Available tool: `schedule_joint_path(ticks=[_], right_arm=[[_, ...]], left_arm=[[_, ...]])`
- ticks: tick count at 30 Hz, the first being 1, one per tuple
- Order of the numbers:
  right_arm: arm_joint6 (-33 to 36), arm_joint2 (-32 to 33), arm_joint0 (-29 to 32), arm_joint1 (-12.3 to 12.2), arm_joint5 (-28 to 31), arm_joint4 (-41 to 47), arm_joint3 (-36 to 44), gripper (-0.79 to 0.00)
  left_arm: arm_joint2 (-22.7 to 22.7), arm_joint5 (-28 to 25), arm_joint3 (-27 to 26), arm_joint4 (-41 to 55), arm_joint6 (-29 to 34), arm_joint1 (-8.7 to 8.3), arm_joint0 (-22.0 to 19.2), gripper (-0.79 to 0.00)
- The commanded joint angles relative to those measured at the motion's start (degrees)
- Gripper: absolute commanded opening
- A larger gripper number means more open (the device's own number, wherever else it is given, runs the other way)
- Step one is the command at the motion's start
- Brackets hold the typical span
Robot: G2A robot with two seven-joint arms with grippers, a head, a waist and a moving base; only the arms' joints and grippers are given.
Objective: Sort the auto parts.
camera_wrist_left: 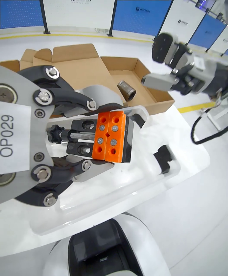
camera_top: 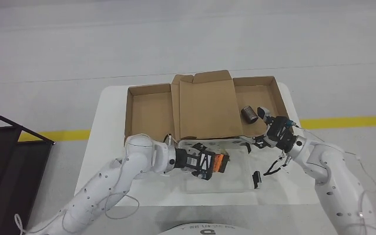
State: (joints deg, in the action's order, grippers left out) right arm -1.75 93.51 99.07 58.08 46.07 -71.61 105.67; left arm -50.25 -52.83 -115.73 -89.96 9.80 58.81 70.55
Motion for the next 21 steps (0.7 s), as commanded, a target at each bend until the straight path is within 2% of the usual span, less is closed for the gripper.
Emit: schedule_joint_path(ticks=[1,5,9,12,15,21], right_arm=[[-0.03,0.0,0.0,0.0,0.01,-0.03,0.0,0.0],[-0.03,0.0,0.0,0.0,0.01,-0.03,0.0,0.0],[-0.03,0.0,0.0,0.0,0.01,-0.03,0.0,0.0],[-0.03,0.0,0.0,0.0,0.01,-0.03,0.0,0.0],[-0.03,0.0,0.0,0.0,0.01,-0.03,0.0,0.0],[-0.03,0.0,0.0,0.0,0.01,-0.03,0.0,0.0]], left_arm=[[-2.89,0.45,-2.63,0.02,-0.78,-0.59,1.16,-0.785],[-10.28,1.75,-6.93,-1.73,-1.6,-1.89,3.42,-0.785],[-18.07,1.9,-6.88,-2.65,-2.32,-3.11,6.37,-0.785],[-22.9,3.17,-2.53,-3.55,-1.97,-3.75,8.34,-0.785],[-25.54,4.02,2.89,-2.47,-3.39,-4.04,9.6,-0.785],[-26.4,6.21,10.96,-6.04,-4.45,-4.31,9.97,-0.785]])
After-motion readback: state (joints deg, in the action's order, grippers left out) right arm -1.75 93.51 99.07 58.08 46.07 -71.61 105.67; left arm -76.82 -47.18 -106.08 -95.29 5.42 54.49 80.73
